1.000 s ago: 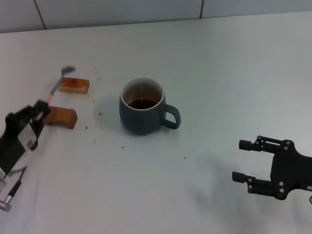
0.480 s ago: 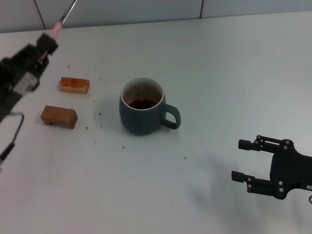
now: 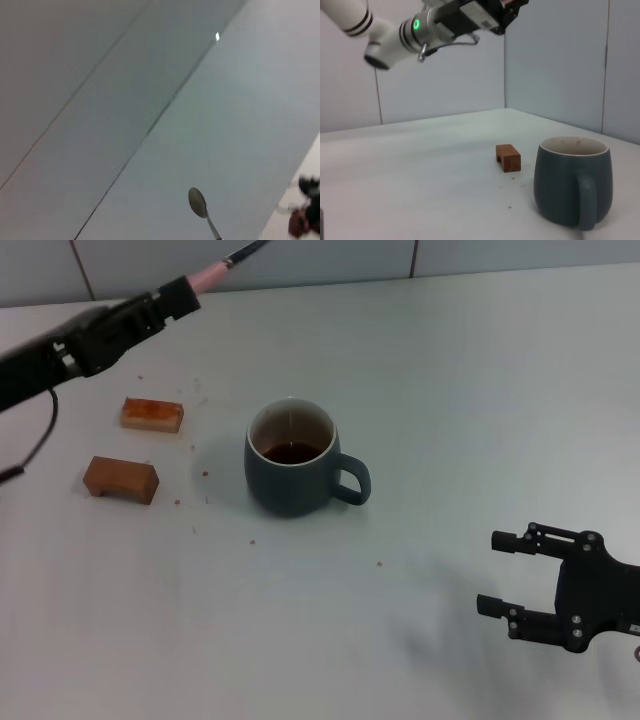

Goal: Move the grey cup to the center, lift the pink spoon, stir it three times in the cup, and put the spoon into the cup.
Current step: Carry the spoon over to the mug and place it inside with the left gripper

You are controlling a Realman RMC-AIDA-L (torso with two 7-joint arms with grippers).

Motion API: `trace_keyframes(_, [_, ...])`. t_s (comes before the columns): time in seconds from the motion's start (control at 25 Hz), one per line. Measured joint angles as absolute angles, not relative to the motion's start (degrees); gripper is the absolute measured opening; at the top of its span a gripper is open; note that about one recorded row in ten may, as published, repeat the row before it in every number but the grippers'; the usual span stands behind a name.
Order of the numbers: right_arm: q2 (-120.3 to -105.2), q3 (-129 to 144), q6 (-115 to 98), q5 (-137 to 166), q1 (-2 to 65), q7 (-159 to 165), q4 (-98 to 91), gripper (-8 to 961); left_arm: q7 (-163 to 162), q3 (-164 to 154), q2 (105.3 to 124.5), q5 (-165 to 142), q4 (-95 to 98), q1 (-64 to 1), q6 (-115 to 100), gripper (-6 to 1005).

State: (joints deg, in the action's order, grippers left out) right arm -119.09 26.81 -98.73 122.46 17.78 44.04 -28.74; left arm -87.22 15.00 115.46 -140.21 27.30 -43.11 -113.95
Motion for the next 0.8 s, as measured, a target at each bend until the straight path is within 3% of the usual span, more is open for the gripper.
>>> trace_keyframes(0.08, [-119.09, 26.82, -98.46, 122.5, 17.73, 44.04, -28.65, 719, -87.08, 10.97, 115.7, -137.67, 30.25, -43.63, -114.05, 130])
trace_keyframes(0.24, [-119.09, 26.94, -97.63, 122.59, 17.71, 44.04, -28.2, 719, -88.93, -17.26, 118.16, -119.41, 52.01, -41.23, -113.98, 130])
trace_keyframes(0.48, [-119.1, 26.86, -97.04, 122.53, 17.72, 44.03, -27.92, 719, -93.77, -36.68, 117.88, -110.33, 74.48, -36.74, -112.56, 131])
trace_keyframes(0.8, [-119.07, 26.85, -96.08, 122.29, 18.05, 44.03, -26.83, 718, -97.21, -50.07, 118.22, -116.78, 93.18, -35.54, -109.68, 131])
